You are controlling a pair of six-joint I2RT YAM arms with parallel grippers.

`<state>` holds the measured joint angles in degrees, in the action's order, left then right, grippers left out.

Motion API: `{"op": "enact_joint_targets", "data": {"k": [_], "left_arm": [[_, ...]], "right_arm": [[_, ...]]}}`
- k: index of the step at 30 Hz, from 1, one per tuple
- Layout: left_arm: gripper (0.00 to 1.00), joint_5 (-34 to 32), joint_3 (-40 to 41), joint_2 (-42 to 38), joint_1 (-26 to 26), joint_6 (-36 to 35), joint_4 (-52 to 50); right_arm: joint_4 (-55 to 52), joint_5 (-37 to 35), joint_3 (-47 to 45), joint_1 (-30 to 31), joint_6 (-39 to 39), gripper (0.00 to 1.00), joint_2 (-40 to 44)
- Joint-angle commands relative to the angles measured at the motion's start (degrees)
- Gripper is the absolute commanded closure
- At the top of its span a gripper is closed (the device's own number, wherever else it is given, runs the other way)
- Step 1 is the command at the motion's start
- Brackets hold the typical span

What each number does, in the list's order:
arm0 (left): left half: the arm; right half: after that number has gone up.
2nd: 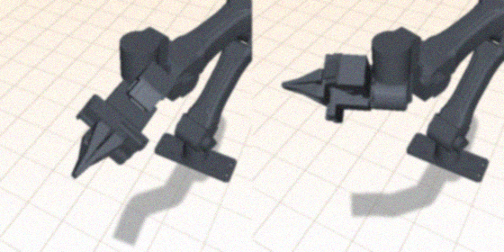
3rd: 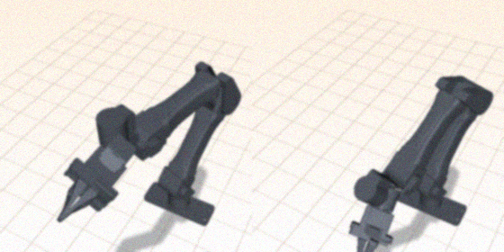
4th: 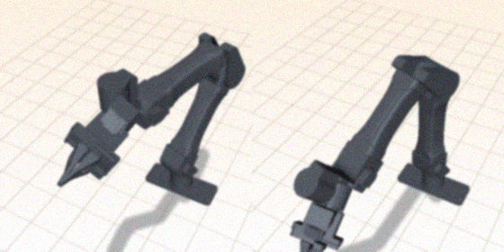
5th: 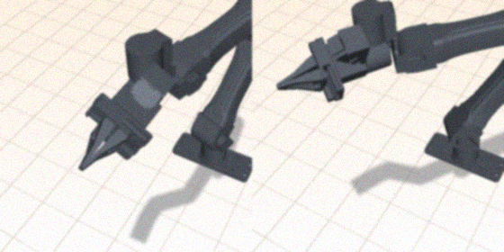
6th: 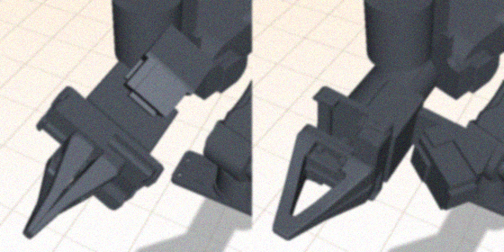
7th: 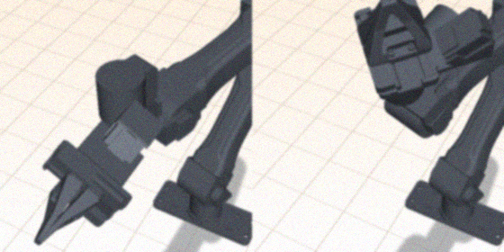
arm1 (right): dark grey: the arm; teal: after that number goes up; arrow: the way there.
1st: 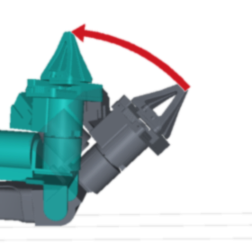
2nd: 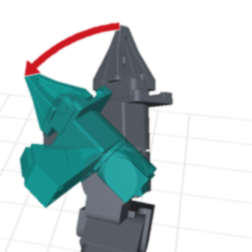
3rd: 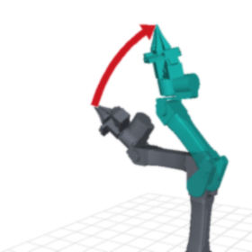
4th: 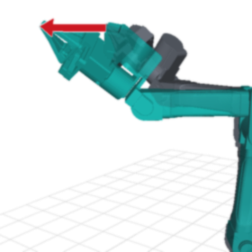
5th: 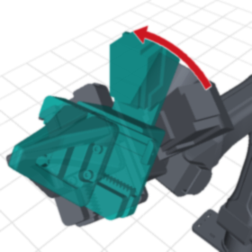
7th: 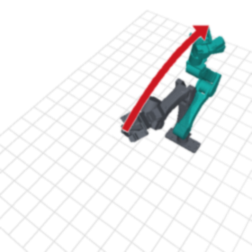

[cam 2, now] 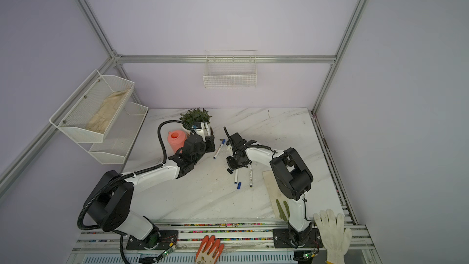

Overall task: Insert pens into pen caps
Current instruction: Pick up the pen cap from the center of the table.

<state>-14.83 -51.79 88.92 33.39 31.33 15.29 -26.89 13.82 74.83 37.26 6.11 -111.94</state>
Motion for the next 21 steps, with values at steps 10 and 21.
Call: {"op": "enact_joint_targets", "data": {"k": [10, 21], "left_arm": [[1.0, 0.0, 2.1, -1.4, -0.1, -0.9, 2.6], [1.0, 3.1, 2.1, -1.5, -0.1, -3.7, 3.5]], "right_arm": [[-7.3, -8.5, 4.6, 3.2, -1.2, 0.73, -3.4], [-8.6, -15.0, 8.0, 5.4, -0.9, 0.93, -5.4]]}}
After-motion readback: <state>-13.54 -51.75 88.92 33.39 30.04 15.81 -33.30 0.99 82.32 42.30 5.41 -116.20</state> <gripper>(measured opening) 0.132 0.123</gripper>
